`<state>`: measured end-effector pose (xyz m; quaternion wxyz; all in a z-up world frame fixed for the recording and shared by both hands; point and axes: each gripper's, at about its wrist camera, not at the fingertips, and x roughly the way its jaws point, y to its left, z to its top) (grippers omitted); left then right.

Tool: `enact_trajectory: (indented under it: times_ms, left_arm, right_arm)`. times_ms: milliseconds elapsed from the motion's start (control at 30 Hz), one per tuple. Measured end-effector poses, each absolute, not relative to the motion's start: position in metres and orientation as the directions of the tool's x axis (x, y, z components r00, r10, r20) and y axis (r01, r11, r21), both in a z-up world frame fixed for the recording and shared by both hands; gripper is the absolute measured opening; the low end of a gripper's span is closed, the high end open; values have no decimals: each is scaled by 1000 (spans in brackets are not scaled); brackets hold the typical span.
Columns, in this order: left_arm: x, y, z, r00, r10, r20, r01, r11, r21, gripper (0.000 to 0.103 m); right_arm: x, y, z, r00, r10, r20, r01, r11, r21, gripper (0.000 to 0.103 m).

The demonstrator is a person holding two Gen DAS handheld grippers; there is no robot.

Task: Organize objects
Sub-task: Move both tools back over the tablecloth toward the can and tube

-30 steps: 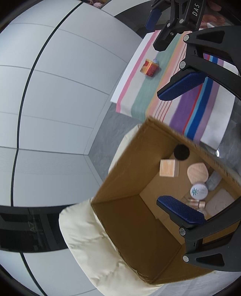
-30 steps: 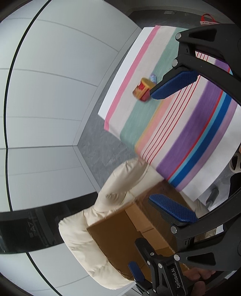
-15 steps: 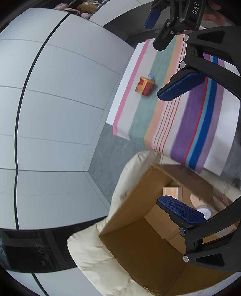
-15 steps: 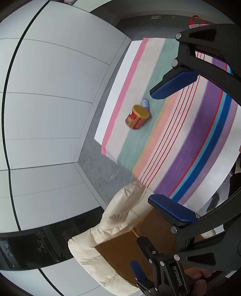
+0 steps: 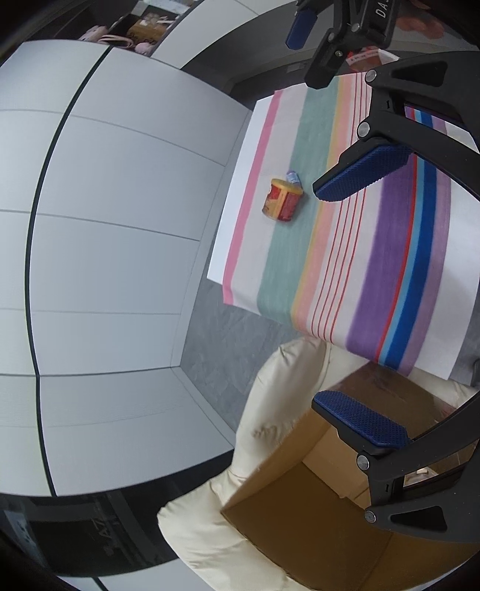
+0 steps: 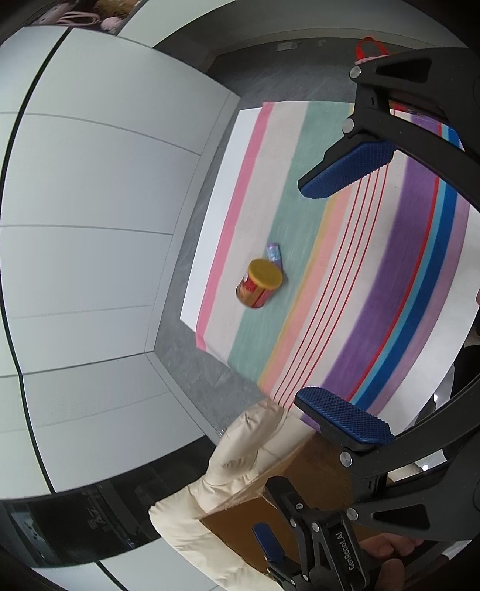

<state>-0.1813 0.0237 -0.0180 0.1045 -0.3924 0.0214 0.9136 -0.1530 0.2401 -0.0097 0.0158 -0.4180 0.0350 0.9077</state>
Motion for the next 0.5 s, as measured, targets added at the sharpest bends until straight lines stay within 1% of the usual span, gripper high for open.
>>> enact_trajectory:
  times_ms: [300, 433, 500]
  left_arm:
    - [-187, 55, -31, -627, 206, -752, -257, -965, -50, 103]
    - [-199, 76, -48, -590, 223, -776, -285, -957, -58, 103]
    - [-209, 88, -61, -574, 208, -792, -305, -952, -28, 103]
  right_arm:
    - [-143, 272, -18, -628, 18, -778, -114, -991, 70, 103]
    - [-146, 283, -32, -614, 46, -788, -134, -990, 46, 103]
    - [-150, 289, -42, -602, 61, -796, -143, -989, 32, 103]
